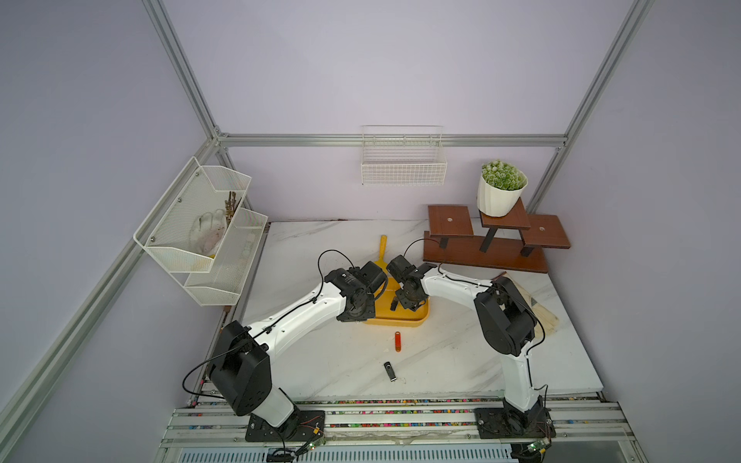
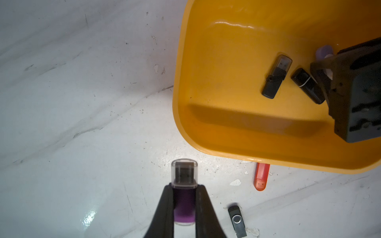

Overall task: Put the usb flash drive into the storage box
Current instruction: Place the USB flash in the storage box.

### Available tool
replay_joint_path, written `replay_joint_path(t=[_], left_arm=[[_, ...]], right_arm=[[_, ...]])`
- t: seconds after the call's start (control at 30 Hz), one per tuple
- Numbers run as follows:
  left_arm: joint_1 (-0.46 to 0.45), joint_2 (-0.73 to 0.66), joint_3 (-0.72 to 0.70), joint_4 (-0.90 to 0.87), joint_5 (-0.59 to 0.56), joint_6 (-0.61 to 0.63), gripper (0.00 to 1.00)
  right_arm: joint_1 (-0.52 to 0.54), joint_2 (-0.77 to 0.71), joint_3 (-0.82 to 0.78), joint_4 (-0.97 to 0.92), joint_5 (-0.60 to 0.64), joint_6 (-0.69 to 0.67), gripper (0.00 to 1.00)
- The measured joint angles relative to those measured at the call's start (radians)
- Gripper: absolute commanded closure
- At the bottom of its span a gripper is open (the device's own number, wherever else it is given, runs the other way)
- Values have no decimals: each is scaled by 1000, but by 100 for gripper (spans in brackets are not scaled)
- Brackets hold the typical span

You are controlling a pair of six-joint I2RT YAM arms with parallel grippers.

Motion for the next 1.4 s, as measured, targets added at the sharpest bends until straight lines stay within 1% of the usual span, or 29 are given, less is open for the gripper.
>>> replay_joint_path(t=[0.17,0.37,0.57,0.7,0.83,0.93,1.07,1.2,1.4], left_arm=[[5,21,18,-3,-1,18,100],[24,82,117,-2,-2,64,100],[38,151,185,11,-1,117,100],[38,217,218,42,4,154,100],[38,303,260,78,23,192,100],[38,365,293,107,36,218,100],[38,433,332,137,50,243,100],[38,499,368,168,78,252,100],[38,555,373,194,95,253,100]], right_arm=[[0,0,0,2,2,4,62],[-2,-45,20,-27,3,19,62],[-19,-166,97,-70,14,43,61],[-72,-270,106,-87,18,70,61],[-163,-347,82,-100,16,91,58],[-214,-377,44,-113,16,101,58],[-224,-397,-3,-132,4,111,58],[-223,-412,-17,-152,-6,117,58],[-224,-449,-22,-158,-6,119,58]])
